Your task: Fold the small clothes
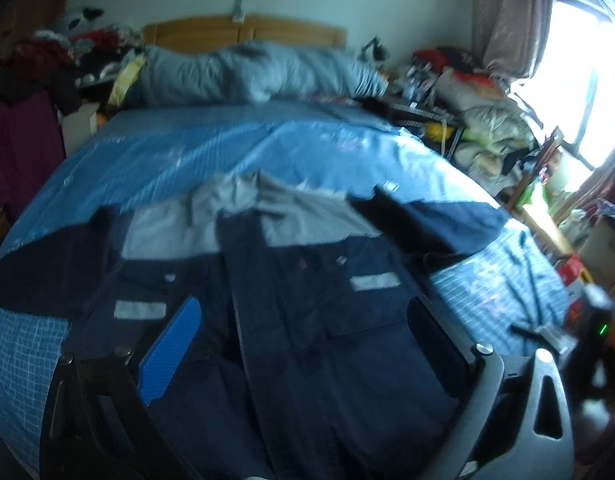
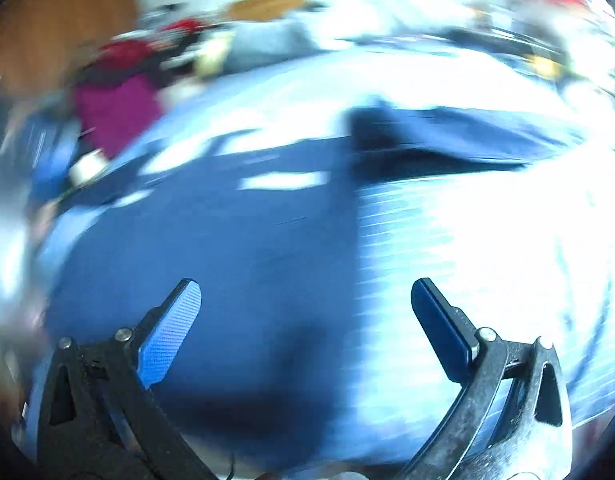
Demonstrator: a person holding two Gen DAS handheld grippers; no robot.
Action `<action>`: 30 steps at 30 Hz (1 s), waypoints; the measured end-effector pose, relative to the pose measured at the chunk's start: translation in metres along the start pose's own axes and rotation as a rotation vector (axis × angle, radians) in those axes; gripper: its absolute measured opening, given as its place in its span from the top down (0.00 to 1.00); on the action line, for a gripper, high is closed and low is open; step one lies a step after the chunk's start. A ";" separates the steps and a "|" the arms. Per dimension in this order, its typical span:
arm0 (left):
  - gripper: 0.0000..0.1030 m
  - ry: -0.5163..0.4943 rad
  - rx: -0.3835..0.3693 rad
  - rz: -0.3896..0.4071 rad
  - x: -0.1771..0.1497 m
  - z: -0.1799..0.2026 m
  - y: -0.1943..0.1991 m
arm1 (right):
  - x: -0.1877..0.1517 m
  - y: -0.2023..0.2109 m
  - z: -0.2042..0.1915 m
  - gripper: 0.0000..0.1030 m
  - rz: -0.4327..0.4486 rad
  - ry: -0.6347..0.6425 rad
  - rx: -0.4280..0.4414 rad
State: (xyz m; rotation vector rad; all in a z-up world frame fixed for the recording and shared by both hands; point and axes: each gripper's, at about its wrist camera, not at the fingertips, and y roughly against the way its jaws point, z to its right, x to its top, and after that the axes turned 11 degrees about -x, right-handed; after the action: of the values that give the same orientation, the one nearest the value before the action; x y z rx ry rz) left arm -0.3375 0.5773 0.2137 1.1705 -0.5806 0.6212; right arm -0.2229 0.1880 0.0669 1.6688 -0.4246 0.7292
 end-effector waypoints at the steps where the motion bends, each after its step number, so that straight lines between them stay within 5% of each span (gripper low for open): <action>1: 0.00 0.023 0.034 -0.043 -0.006 -0.013 -0.022 | 0.004 -0.007 0.022 0.00 -0.015 -0.029 -0.074; 5: 0.00 0.128 0.134 -0.156 -0.028 -0.060 -0.094 | -0.003 -0.019 0.087 0.00 -0.088 -0.124 -0.212; 9: 0.00 0.209 0.169 -0.256 -0.052 -0.088 -0.137 | -0.021 -0.022 0.084 0.00 -0.111 -0.085 -0.258; 30: 0.00 0.174 0.171 -0.193 -0.057 -0.086 -0.137 | -0.022 -0.013 0.084 0.00 -0.117 -0.046 -0.316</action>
State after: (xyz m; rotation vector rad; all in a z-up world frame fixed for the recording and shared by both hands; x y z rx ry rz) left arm -0.2715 0.6152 0.0602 1.3000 -0.2672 0.6080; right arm -0.2111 0.1076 0.0347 1.4012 -0.4461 0.5089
